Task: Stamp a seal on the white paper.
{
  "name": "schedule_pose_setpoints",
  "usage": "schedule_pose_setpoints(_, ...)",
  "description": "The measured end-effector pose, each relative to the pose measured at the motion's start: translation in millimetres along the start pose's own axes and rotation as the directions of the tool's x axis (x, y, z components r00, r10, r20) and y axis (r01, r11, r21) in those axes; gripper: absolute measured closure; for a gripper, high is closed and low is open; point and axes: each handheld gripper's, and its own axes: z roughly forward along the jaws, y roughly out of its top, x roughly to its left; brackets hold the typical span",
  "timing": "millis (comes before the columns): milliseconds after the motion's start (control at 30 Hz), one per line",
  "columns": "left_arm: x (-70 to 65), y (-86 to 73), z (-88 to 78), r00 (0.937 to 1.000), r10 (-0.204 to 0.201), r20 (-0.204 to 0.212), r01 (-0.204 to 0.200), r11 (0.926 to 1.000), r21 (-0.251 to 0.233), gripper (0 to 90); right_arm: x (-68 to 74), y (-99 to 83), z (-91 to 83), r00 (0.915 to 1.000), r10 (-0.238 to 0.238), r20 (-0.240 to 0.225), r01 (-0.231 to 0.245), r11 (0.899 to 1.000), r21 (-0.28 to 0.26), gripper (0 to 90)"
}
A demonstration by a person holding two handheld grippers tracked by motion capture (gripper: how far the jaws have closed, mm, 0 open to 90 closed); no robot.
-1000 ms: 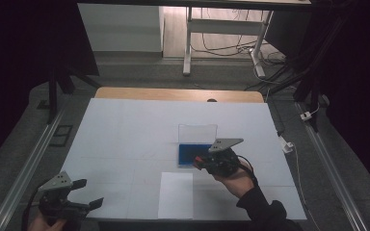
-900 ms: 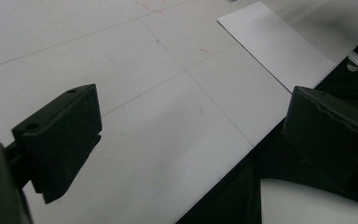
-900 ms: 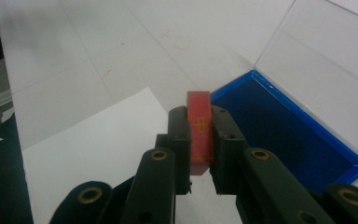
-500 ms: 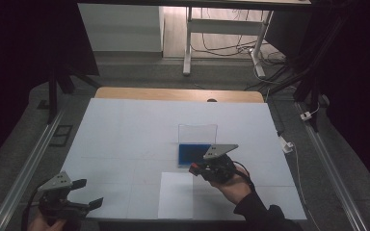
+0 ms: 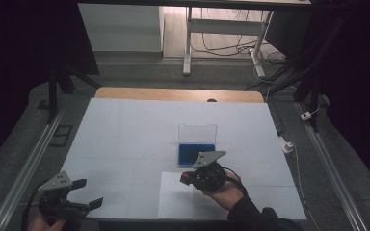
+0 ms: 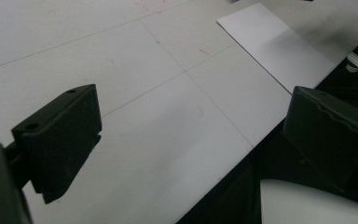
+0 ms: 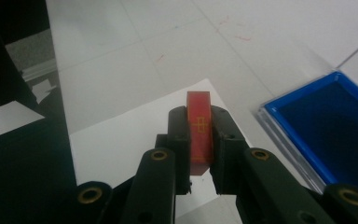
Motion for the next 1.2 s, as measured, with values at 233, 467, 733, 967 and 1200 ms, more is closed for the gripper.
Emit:
schedule_pose_setpoints(233, -0.2, -0.1, -0.3, 1.0, 0.0, -0.002, 0.0, 1.0, -0.002, 4.6, 5.1, -0.4, 11.5, 0.9997, -0.019, -0.013, 0.019, 1.0, 0.022, 80.1)
schedule_pose_setpoints(467, -0.1, -0.2, -0.3, 1.0, 0.0, -0.001, 0.0, 1.0, -0.003, 4.6, 11.0, -1.4, 24.7, 0.9979, -0.052, -0.038, 0.054, 0.997, 0.059, 80.1)
schedule_pose_setpoints(733, 0.1, -0.3, -0.5, 1.0, -0.002, 0.001, 0.002, 1.0, -0.004, 4.6, 13.5, -4.7, 40.2, 0.9963, -0.076, -0.04, 0.079, 0.993, 0.085, 80.1)
schedule_pose_setpoints(967, 0.1, -0.3, -0.5, 1.0, -0.002, 0.002, 0.002, 1.0, -0.005, 4.6, 13.2, -6.6, 46.2, 0.9947, -0.098, -0.031, 0.1, 0.99, 0.102, 80.1)
schedule_pose_setpoints(1200, 0.3, -0.4, -0.7, 1.0, -0.003, 0.004, 0.003, 1.0, -0.007, 4.6, 12.3, -9.9, 51.5, 0.9937, -0.106, -0.036, 0.109, 0.989, 0.102, 80.1)
